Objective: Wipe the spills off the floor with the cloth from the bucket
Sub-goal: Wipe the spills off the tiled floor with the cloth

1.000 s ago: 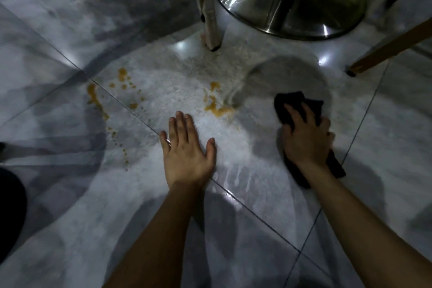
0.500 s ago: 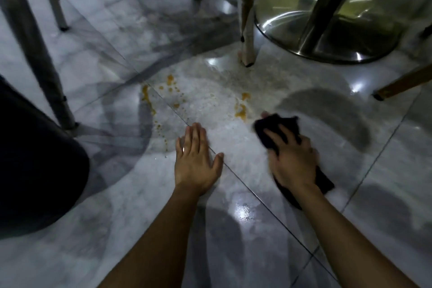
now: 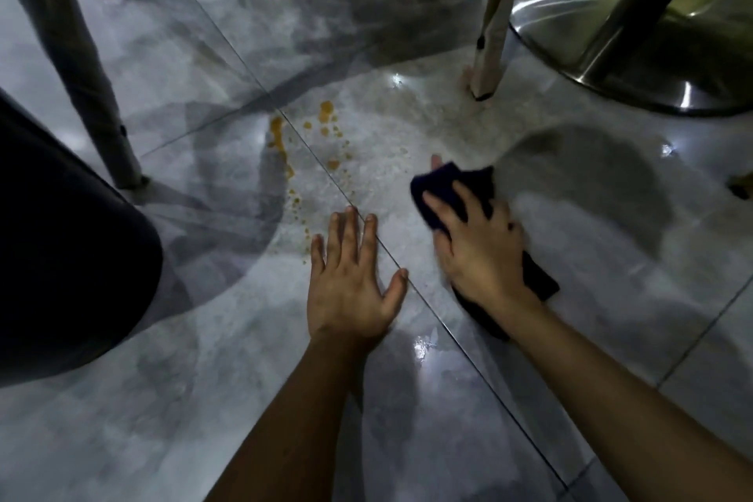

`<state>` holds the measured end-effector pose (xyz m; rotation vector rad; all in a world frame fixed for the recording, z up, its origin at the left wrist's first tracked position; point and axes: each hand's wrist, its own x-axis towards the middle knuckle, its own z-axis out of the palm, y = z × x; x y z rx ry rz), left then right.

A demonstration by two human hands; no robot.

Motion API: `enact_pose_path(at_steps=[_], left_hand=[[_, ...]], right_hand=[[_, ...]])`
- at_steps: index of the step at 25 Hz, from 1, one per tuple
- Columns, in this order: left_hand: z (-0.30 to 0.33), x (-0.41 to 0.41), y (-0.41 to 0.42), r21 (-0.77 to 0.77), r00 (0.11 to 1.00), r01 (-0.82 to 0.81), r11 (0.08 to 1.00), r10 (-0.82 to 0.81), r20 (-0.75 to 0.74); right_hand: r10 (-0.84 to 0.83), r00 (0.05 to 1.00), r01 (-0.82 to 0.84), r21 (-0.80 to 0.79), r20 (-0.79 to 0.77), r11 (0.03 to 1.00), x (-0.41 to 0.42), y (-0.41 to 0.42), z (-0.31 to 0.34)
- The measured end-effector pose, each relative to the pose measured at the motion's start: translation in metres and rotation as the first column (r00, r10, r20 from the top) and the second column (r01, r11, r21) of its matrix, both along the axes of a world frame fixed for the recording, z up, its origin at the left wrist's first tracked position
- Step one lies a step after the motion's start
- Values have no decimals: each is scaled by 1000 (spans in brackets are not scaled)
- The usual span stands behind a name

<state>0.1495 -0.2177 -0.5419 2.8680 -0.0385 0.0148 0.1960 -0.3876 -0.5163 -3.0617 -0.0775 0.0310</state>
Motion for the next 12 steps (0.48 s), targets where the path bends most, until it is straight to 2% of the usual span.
enact_pose_path(at_steps=[1, 3, 6, 7, 8, 10, 12], left_hand=[[0, 0, -1, -1, 1000, -4, 1000, 4, -1], [-2, 0, -1, 8, 1000, -7, 1000, 7, 6], [-2, 2, 0, 4, 1000, -3, 1000, 3, -13], [0, 2, 0, 0, 1000, -4, 1000, 4, -26], [3, 0, -1, -18, 999, 4, 1000, -5, -35], [9, -1, -2, -97, 999, 17, 995, -21, -36], [13, 4, 17, -169, 997, -76, 983, 77, 3]], right_hand=[[55, 998, -55, -18, 20, 998, -21, -8, 0], [4, 1000, -4, -3, 24, 1000, -17, -35, 0], [-329, 944, 329, 27, -26, 944, 54, -32, -2], [-372, 925, 376, 55, -72, 925, 76, -15, 1], [-345, 934, 352, 71, -94, 933, 87, 4, 3], [-124, 992, 125, 54, -19, 991, 75, 34, 4], [67, 998, -66, 26, -4, 997, 35, 42, 5]])
